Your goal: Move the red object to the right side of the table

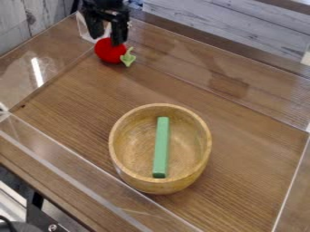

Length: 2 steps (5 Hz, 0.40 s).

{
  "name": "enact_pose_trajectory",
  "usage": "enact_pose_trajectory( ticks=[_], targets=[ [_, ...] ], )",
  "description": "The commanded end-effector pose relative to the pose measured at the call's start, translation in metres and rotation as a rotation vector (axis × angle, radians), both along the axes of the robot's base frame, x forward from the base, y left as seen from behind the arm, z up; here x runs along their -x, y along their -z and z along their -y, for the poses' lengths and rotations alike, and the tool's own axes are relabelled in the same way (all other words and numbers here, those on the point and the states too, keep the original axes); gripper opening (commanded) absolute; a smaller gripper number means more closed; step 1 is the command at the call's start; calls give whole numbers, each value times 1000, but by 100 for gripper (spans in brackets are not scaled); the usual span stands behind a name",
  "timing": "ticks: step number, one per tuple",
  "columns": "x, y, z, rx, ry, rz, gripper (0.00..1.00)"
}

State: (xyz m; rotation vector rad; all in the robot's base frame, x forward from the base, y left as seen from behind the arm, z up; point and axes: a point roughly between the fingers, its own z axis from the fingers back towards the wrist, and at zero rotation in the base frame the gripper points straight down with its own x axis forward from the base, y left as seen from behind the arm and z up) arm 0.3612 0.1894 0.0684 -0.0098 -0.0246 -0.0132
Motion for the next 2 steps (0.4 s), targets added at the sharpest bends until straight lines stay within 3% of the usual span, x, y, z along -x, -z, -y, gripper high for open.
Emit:
enact_pose_trajectory(
  ticks=[1,2],
  targets=[
    [-4,-13,-8,-33,6,42,100],
    [-5,-7,-7,-34,21,35,100]
  ],
)
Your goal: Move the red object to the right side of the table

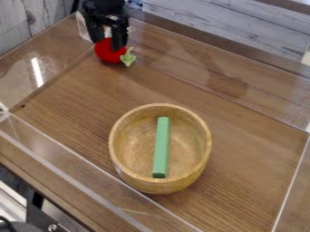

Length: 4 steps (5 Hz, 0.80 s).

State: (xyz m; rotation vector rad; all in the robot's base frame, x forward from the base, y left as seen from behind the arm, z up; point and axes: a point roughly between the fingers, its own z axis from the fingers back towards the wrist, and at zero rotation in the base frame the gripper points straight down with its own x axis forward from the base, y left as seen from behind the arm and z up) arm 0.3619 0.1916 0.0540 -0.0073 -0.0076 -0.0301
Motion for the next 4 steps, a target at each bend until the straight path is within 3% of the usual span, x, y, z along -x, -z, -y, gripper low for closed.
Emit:
enact_pose_trajectory(
  ticks=[1,4],
  targets=[
    [-7,-17,-5,-32,20,48,100],
    [-14,-8,-5,-44,84,45,100]
  ],
)
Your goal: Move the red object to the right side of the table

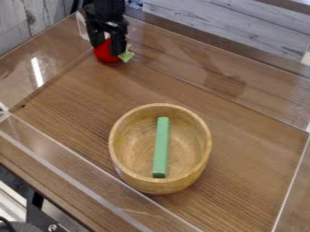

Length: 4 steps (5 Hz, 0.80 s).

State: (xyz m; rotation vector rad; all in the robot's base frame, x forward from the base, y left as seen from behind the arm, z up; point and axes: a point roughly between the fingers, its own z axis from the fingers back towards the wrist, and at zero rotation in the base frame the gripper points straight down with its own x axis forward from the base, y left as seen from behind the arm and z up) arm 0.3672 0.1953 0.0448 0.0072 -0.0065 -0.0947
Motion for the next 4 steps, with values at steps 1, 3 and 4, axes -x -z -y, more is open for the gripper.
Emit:
enact_pose_trajectory(
  ticks=[1,3,4],
  targets=[
    [-8,-15,-1,-32,37,46,100],
    [-5,-10,1,-37,64,46,100],
    [-5,-9,2,-40,73,47,100]
  ],
)
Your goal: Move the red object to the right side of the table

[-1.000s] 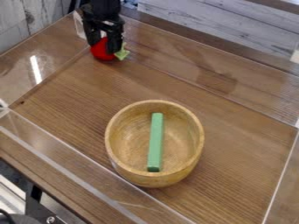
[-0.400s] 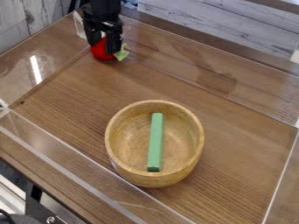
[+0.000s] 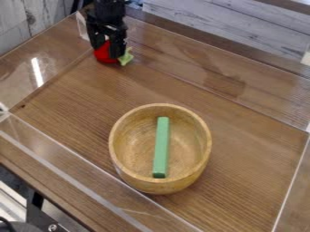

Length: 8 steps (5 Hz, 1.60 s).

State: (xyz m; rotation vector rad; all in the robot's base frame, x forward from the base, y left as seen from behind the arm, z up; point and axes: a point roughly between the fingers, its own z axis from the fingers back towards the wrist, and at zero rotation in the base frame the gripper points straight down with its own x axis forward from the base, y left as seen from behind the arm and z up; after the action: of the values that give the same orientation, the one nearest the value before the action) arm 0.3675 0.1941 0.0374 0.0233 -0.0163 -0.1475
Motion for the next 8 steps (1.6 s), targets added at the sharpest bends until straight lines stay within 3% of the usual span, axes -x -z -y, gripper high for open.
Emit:
enact_pose_trajectory(
  ticks=[1,8],
  targets=[
    [-4,-16,2,-26,29,40,100],
    [-5,-15,9,-21,50,65,100]
  ],
)
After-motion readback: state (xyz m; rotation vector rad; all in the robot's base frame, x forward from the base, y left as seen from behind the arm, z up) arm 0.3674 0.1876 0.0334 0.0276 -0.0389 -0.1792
